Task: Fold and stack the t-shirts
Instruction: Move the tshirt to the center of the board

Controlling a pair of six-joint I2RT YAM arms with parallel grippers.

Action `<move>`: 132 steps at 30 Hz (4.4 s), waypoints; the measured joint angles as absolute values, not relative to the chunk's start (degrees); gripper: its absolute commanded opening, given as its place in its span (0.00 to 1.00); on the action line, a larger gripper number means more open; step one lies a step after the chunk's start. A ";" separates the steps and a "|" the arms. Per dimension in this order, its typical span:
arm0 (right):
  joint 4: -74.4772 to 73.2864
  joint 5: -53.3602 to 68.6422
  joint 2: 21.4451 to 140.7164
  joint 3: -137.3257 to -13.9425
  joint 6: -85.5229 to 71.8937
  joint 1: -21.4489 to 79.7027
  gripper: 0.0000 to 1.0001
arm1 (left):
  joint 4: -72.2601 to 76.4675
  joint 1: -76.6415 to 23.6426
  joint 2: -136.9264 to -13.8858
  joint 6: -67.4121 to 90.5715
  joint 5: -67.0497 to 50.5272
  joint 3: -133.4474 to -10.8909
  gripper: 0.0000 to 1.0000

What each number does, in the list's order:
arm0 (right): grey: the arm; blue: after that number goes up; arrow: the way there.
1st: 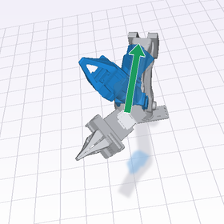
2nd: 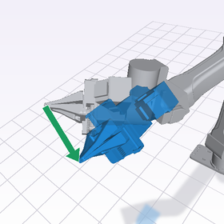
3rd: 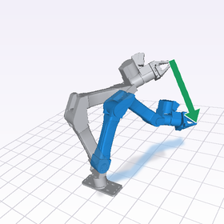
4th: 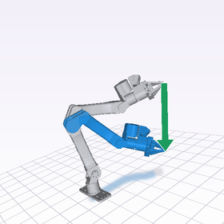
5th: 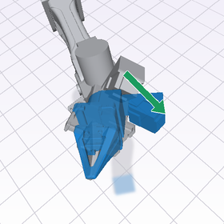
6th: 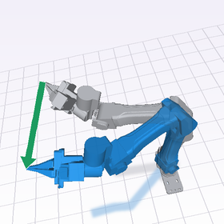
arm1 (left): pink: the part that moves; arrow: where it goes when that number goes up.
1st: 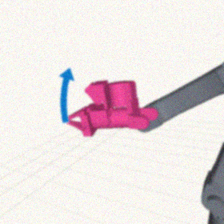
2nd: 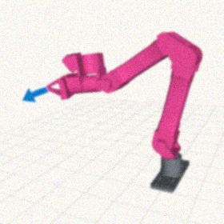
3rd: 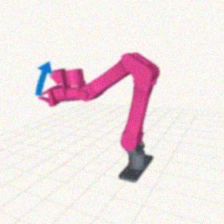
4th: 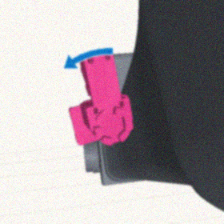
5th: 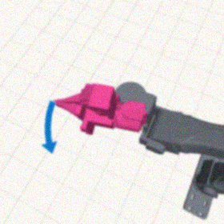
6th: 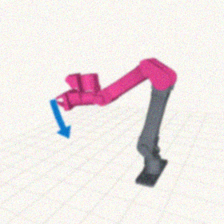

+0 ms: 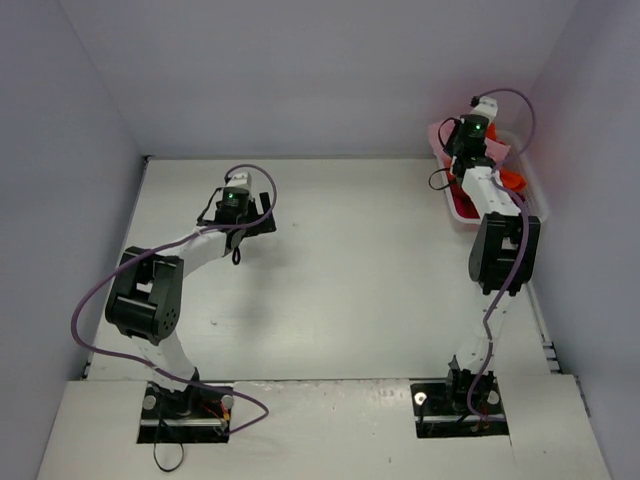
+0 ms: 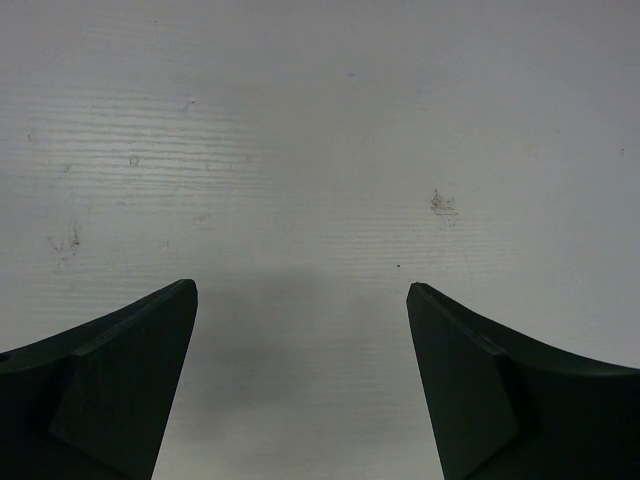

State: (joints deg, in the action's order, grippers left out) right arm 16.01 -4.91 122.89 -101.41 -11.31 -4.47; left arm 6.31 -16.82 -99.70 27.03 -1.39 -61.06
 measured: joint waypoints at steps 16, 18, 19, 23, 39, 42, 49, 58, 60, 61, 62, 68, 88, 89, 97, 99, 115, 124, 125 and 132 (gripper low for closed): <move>11.27 -0.45 110.24 -105.27 -12.58 -0.05 0.00 | 5.78 -16.82 -95.07 27.29 -1.41 -59.51 0.82; 10.90 0.14 108.84 -105.47 -12.84 1.02 0.00 | 5.32 -16.82 -93.91 27.29 -1.41 -58.98 0.82; 10.63 0.56 108.18 -105.47 -13.08 1.63 0.00 | 5.04 -16.82 -93.23 27.29 -1.41 -58.72 0.82; 9.15 2.52 106.10 -105.47 -14.35 3.49 0.00 | 3.57 -16.82 -90.54 27.31 -1.41 -58.37 0.82; 5.65 11.97 94.87 -102.13 -20.84 7.31 0.00 | -0.16 -16.82 -80.60 29.32 -2.17 -58.39 0.79; 4.97 15.42 93.60 -103.44 -22.04 7.60 0.00 | -0.32 -16.82 -79.40 30.11 -2.66 -58.39 0.78; 3.88 22.37 90.41 -104.49 -24.73 7.60 0.00 | -0.93 -16.82 -76.60 31.40 -3.42 -58.39 0.76; 3.84 31.20 84.38 -98.65 -27.09 9.82 0.00 | -1.23 -16.82 -74.11 32.36 -4.73 -58.39 0.74; 4.05 31.64 83.26 -95.81 -27.00 11.94 0.00 | -1.23 -16.82 -73.73 32.69 -4.97 -58.39 0.73; 4.01 31.75 82.74 -94.30 -26.96 13.15 0.00 | -1.21 -16.82 -73.56 33.04 -5.10 -58.39 0.73; 3.99 31.77 82.15 -92.18 -26.87 14.90 0.00 | -1.21 -16.82 -73.43 33.26 -5.15 -58.39 0.73; 3.46 30.85 80.16 -83.15 -26.28 20.97 0.00 | -1.08 -16.82 -72.62 34.04 -6.57 -58.39 0.73; 3.57 25.28 76.88 -73.58 -25.15 27.59 0.00 | 2.55 -16.97 -68.55 38.81 -15.84 -58.81 0.70; 3.55 25.19 76.88 -73.43 -25.08 27.86 0.00 | 3.40 -17.08 -68.58 39.29 -17.02 -58.81 0.70; 4.12 23.77 76.88 -71.40 -25.04 28.86 0.00 | 5.72 -19.75 -69.97 40.60 -24.60 -60.14 0.70; 4.16 23.38 76.88 -70.54 -25.04 29.02 0.00 | 6.33 -20.84 -70.24 40.77 -25.45 -60.23 0.70; 7.33 19.70 88.84 -65.25 -25.10 34.85 0.00 | 2.79 -23.24 -70.02 38.74 -20.69 -61.49 0.69; 8.84 18.20 101.12 -66.65 -25.69 48.14 0.00 | -1.19 -23.24 -68.31 36.18 -15.07 -64.71 0.69; 9.04 17.98 102.21 -67.26 -25.71 49.28 0.00 | -1.32 -23.24 -68.01 36.10 -14.76 -64.71 0.69; 9.93 15.44 104.33 -68.10 -26.00 52.99 1.00 | -2.92 -23.24 -66.13 34.96 -12.73 -64.71 0.69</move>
State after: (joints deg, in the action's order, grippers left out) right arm 9.93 15.44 104.33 -68.10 -26.00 52.99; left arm -2.92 -23.24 -66.13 34.96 -12.73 -64.71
